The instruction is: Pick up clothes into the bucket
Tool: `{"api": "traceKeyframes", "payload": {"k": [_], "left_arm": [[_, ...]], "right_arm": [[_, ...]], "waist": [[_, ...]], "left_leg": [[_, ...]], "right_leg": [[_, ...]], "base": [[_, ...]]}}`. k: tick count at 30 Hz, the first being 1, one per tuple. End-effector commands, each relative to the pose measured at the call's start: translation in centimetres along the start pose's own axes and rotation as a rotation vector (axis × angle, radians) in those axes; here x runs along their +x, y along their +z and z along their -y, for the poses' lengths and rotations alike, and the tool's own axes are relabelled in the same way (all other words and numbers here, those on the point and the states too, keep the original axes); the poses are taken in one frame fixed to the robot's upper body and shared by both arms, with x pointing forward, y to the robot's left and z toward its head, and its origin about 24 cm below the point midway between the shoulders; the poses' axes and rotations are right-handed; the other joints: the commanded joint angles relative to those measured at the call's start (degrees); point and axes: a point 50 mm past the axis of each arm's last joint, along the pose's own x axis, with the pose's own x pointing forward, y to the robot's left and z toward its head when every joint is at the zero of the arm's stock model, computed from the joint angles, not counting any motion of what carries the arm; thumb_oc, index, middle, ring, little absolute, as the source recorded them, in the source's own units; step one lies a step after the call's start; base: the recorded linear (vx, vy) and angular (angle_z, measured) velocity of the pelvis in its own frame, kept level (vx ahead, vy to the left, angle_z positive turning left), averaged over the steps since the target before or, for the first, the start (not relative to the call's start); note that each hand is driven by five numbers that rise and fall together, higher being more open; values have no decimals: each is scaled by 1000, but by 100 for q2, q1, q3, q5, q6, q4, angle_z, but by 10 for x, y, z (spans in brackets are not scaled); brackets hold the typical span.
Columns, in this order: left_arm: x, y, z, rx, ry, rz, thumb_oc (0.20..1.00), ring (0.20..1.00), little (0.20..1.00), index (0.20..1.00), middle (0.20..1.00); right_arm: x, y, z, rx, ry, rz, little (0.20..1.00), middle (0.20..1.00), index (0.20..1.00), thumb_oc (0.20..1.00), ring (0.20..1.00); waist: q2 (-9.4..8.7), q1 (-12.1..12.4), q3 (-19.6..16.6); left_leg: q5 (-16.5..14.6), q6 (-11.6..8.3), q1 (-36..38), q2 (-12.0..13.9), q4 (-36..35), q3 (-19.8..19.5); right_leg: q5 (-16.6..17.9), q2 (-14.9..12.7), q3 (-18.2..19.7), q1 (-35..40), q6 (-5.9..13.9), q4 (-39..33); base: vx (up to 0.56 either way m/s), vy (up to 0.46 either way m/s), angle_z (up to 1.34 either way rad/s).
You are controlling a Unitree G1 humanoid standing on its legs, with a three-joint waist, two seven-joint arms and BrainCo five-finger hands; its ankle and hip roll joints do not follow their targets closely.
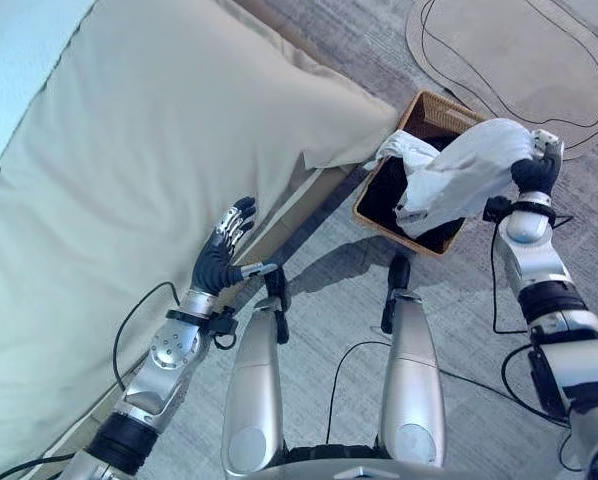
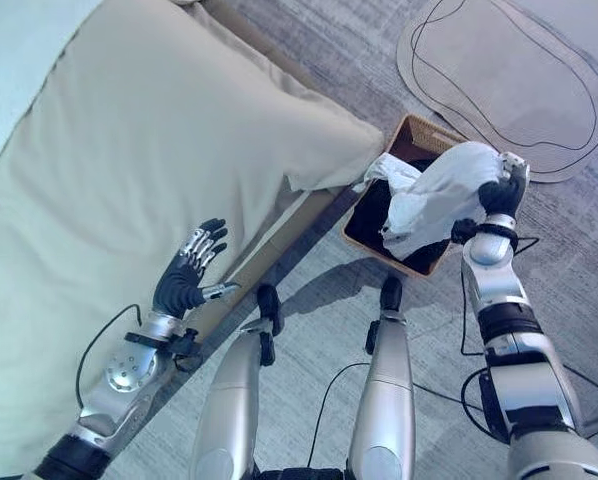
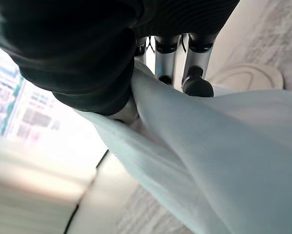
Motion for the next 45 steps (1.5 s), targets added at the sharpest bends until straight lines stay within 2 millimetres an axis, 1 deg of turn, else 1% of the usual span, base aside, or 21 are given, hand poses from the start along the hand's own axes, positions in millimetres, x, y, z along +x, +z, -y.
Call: {"api": "traceKeyframes", "payload": {"k": [1, 3, 4, 5, 8, 9, 11, 15, 16, 17, 18, 19, 23, 27, 30, 31, 32, 39, 45], "left_arm": [[-5, 16, 3, -13, -3, 88, 1000, 1000, 1000, 1000, 1000], [-4, 14, 3, -4, -4, 84, 1000, 1000, 1000, 1000, 1000], [0, 14, 4, -1, -3, 88, 1000, 1000, 1000, 1000, 1000], [3, 14, 6, -8, -4, 96, 1000, 1000, 1000, 1000, 1000], [7, 16, 11, -12, -7, 114, 1000, 1000, 1000, 1000, 1000], [8, 18, 14, -12, -12, 127, 1000, 1000, 1000, 1000, 1000], [9, 19, 14, -7, -8, 133, 1000, 1000, 1000, 1000, 1000], [11, 24, 16, 5, -14, 154, 1000, 1000, 1000, 1000, 1000], [10, 26, 16, 7, -9, 166, 1000, 1000, 1000, 1000, 1000], [10, 27, 16, 7, -9, 167, 1000, 1000, 1000, 1000, 1000], [7, 29, 15, -1, -6, 172, 1000, 1000, 1000, 1000, 1000], [7, 29, 15, -1, -6, 172, 1000, 1000, 1000, 1000, 1000], [3, 30, 14, 3, -10, 162, 1000, 1000, 1000, 1000, 1000], [2, 31, 12, 3, -8, 160, 1000, 1000, 1000, 1000, 1000], [2, 30, 12, -3, -9, 153, 1000, 1000, 1000, 1000, 1000], [2, 30, 12, -3, -9, 152, 1000, 1000, 1000, 1000, 1000], [1, 30, 12, -8, -13, 148, 1000, 1000, 1000, 1000, 1000], [0, 27, 11, -2, -21, 129, 1000, 1000, 1000, 1000, 1000], [0, 27, 8, 9, -16, 131, 1000, 1000, 1000, 1000, 1000]], "right_arm": [[27, 44, 18, 13, -90, 149, 200, 200, 200, 200, 200], [29, 47, 16, 17, -93, 154, 200, 200, 200, 200, 200], [30, 50, 13, 11, -87, 158, 200, 200, 200, 200, 200], [29, 49, 10, 5, -83, 154, 200, 200, 200, 200, 200], [29, 49, 7, -10, -79, 150, 200, 200, 200, 200, 200], [28, 45, 5, -11, -81, 129, 200, 200, 200, 200, 200], [28, 41, 4, -13, -84, 115, 200, 200, 200, 200, 200], [25, 29, 1, -27, -79, 63, 200, 200, 200, 200, 200], [24, 25, 0, -40, -76, 45, 200, 200, 200, 200, 200], [24, 26, 0, -39, -76, 46, 200, 200, 200, 200, 200], [23, 23, 1, -44, -75, 39, 200, 200, 200, 200, 200], [23, 23, 1, -44, -75, 38, 200, 200, 200, 200, 200], [25, 19, 7, -58, -89, 21, 200, 200, 200, 200, 200], [28, 17, 13, -74, -112, -2, 200, 200, 200, 200, 200], [31, 17, 16, -85, -117, -15, 200, 200, 200, 200, 200], [33, 19, 17, -85, -120, -10, 545, 545, 545, 545, 545], [34, 20, 19, -89, -125, -13, 1000, 1000, 1000, 1000, 1000], [40, 31, 20, -82, -134, 12, 1000, 1000, 1000, 1000, 1000], [36, 27, 17, -53, -121, 13, 1000, 1000, 1000, 1000, 1000]], "waist": [[-46, -45, -249], [-36, -46, -227], [-24, -49, -194], [-15, -52, -176], [-2, -61, -125], [34, -73, -65], [53, -80, -55], [79, -106, -37], [87, -93, -41], [79, -104, -24], [84, -88, -36], [86, -84, -40], [89, -85, -27], [96, -68, -27], [111, -56, -27], [115, -59, -27], [120, -56, -28], [110, -62, -136], [94, -76, -224]], "left_leg": [[-272, 209, -171, -182, 177, 155], [-198, 208, -179, -186, 15, 185], [-56, 201, -205, -196, -259, 235], [-5, 203, -212, -204, -371, 248], [28, 211, -291, -219, -379, 239], [-25, 234, -441, -252, -244, 197], [-61, 238, -547, -260, -133, 188], [-297, 243, -918, -282, 526, 169], [-664, 238, -1033, -277, 1007, 107], [-515, 282, -1124, -274, 1016, 158], [-846, 275, -1240, -277, 1457, 89], [-891, 274, -1265, -270, 1516, 86], [-1185, 298, -1583, -251, 2205, 64], [-1250, 300, -1712, -225, 2382, 82], [-1242, 308, -1703, -232, 2334, 91], [-1232, 312, -1687, -234, 2301, 103], [-1217, 313, -1673, -240, 2268, 111], [-1142, 315, -1601, -241, 2072, 119], [-1094, 306, -1477, -236, 1916, 97]], "right_leg": [[534, 57, -188, -61, 57, -352], [613, 39, -178, -108, 77, -476], [723, 34, -184, -169, 106, -697], [758, 36, -181, -197, 113, -785], [773, 49, -175, -280, 109, -788], [727, 54, -146, -398, 86, -676], [692, 55, -122, -482, 75, -571], [450, 78, -2, -785, 22, -12], [131, 113, 99, -880, 31, 463], [277, 97, 83, -952, -15, 428], [-25, 123, 155, -1050, -9, 848], [-65, 126, 159, -1072, -8, 899], [-351, 121, 271, -1360, -78, 1537], [-431, 117, 285, -1480, -116, 1704], [-433, 116, 283, -1499, -123, 1689], [-425, 124, 286, -1494, -121, 1653], [-413, 129, 281, -1489, -122, 1629], [-375, 154, 248, -1448, -123, 1471], [-349, 152, 216, -1341, -110, 1339]], "base": [[-28, 33, 3], [-42, 52, 2], [-54, 54, -5], [-40, 29, -7], [-14, 2, -4], [0, 0, 0], [0, 0, 0], [14, 9, 2], [-7, 14, 4], [79, 8, 6], [17, 3, 4], [101, -1, -1], [19, -2, 0], [10, -6, -3], [1, -3, -2], [0, 0, 0], [0, 0, 0], [0, 1, 0], [0, 0, 0]]}}
